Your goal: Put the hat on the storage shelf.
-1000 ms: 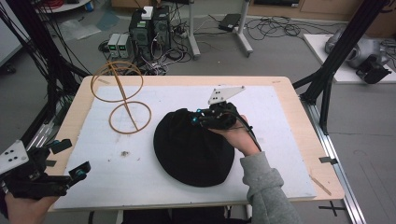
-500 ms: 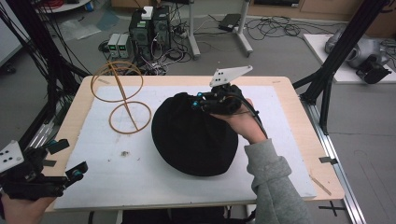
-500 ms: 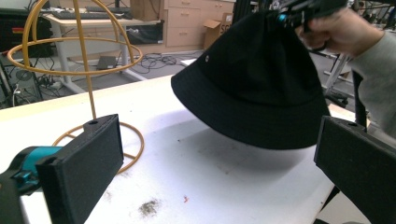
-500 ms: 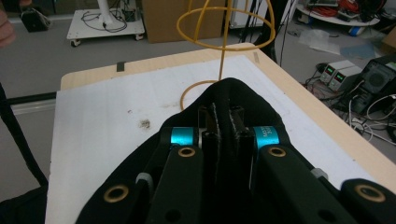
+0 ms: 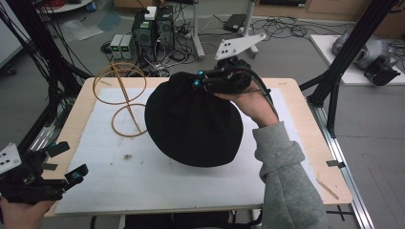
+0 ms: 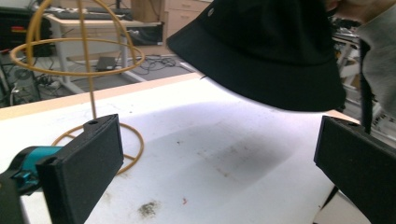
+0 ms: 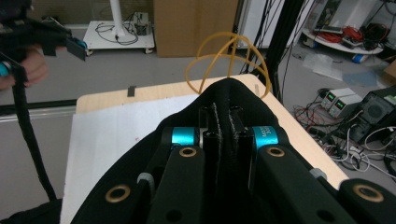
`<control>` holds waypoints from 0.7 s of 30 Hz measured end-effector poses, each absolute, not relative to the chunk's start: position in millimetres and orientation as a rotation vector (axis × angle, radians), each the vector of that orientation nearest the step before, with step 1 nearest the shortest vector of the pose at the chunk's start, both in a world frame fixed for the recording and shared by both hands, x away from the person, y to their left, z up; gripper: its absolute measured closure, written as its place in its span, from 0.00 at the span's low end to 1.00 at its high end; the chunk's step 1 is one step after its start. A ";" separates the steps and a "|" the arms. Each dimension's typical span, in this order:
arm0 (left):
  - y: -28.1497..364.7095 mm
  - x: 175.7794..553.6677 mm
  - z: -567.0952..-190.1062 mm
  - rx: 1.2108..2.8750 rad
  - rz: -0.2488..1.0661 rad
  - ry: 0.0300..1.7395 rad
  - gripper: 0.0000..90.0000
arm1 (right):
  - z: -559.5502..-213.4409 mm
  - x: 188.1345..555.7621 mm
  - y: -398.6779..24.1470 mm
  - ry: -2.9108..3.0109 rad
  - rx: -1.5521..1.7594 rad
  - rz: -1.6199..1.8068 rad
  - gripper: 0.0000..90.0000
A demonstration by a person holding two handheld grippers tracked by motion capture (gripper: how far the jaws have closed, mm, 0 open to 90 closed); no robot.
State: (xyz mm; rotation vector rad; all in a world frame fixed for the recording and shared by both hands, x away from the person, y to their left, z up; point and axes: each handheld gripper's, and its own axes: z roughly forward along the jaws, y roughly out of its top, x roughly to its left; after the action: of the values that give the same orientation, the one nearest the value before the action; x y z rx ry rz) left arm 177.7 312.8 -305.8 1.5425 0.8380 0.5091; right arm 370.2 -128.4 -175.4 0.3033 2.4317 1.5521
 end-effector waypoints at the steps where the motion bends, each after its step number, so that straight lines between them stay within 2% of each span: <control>1: 313.2 177.2 -305.3 1.533 0.511 0.842 0.02 | -164.8 370.8 -127.7 2.428 0.302 1.557 0.97; 12: 323.6 173.6 -302.4 1.512 0.532 0.856 0.02 | -123.8 380.2 -111.9 2.407 0.236 1.563 0.97; 21: 333.5 163.9 -295.2 1.504 0.551 0.848 0.02 | -105.9 396.0 -97.2 2.382 0.203 1.616 0.97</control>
State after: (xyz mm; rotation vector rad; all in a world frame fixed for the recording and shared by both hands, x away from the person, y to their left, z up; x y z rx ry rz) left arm 163.9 333.5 -295.2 1.5039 0.8483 0.5511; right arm 396.0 -97.2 -105.9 0.2031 2.3817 1.6157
